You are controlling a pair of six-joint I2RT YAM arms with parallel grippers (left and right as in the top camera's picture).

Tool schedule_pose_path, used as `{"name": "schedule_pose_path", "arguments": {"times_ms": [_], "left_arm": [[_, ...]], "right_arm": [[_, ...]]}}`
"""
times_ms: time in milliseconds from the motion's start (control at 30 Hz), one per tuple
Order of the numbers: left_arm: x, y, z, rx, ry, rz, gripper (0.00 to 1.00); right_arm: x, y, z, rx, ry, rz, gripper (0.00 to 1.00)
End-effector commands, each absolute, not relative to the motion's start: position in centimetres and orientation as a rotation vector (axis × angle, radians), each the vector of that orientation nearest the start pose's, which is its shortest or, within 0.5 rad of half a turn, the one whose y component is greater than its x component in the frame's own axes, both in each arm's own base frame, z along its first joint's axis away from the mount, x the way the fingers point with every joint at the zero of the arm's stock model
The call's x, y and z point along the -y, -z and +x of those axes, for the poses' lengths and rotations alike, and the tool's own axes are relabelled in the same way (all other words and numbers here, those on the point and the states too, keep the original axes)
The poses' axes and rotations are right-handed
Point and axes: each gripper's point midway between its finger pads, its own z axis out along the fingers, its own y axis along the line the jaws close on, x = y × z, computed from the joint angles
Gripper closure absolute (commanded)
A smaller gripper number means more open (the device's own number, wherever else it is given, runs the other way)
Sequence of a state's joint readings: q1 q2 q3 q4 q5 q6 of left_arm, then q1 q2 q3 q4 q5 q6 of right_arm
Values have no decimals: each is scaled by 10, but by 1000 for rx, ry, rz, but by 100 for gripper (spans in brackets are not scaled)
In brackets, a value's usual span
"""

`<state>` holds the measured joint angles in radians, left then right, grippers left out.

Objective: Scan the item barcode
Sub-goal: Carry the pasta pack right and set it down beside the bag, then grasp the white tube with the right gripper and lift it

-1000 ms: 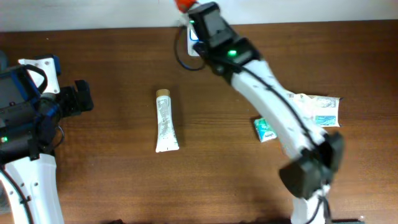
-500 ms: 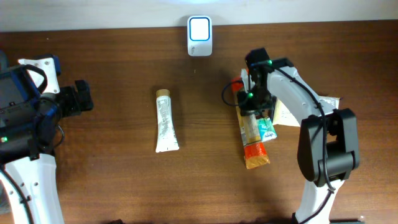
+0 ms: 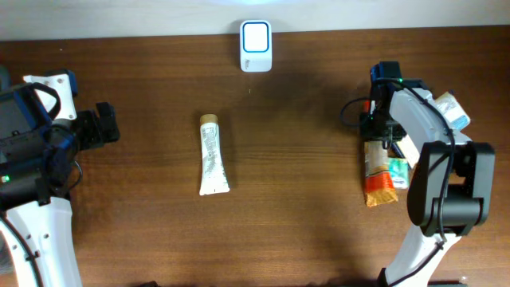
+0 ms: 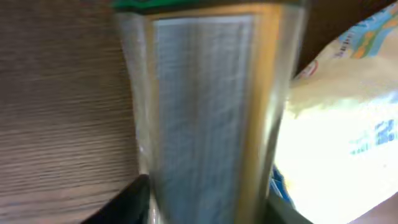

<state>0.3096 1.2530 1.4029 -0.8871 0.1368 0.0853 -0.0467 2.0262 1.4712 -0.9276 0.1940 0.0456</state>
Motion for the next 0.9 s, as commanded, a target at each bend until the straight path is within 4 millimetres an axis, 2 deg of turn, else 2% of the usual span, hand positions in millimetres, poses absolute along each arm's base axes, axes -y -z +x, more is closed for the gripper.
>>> {"name": "schedule_pose_path", "arguments": {"times_ms": [0, 100, 167, 233, 267, 333, 367, 433, 467, 500, 600, 633, 667, 733, 867], "left_arm": [[-86, -300, 341, -2280, -54, -197, 1], [-86, -300, 341, -2280, -54, -197, 1], [-86, -300, 341, -2280, -54, -197, 1], [-86, -300, 341, -2280, -54, -197, 1], [-86, -300, 341, -2280, -54, -197, 1], [-86, -300, 341, -2280, -54, -197, 1], [-86, -300, 341, -2280, -53, -197, 1], [-86, -300, 341, -2280, -54, -197, 1], [-86, -300, 341, -2280, -54, -197, 1], [-86, -300, 341, -2280, -54, -197, 1], [-86, -300, 341, -2280, -54, -197, 1], [-86, -300, 341, -2280, -54, -197, 1], [-86, -300, 341, -2280, -54, -197, 1], [-86, -300, 341, -2280, -54, -197, 1], [-86, -300, 341, -2280, -53, -197, 1]], "right_arm": [[37, -48, 395, -3066, 152, 136, 1], [12, -86, 406, -3054, -75, 126, 1], [-35, -123, 419, -2975, -448, 77, 1], [-76, -138, 427, -2880, -735, 5, 1], [-99, -139, 431, -2833, -837, -58, 1], [-128, -133, 428, -2811, -892, -152, 2], [-151, -126, 420, -2819, -904, -222, 2], [-186, -113, 407, -2851, -933, -243, 17], [-215, -103, 396, -2859, -954, -277, 23], [-238, -95, 387, -2852, -970, -327, 26], [-286, -83, 367, -2833, -1017, -379, 36], [-295, -82, 363, -2826, -1029, -386, 40], [-312, -80, 357, -2800, -1050, -416, 43], [-328, -79, 350, -2770, -1055, -478, 43], [-346, -69, 346, -2751, -1009, -530, 44]]}}
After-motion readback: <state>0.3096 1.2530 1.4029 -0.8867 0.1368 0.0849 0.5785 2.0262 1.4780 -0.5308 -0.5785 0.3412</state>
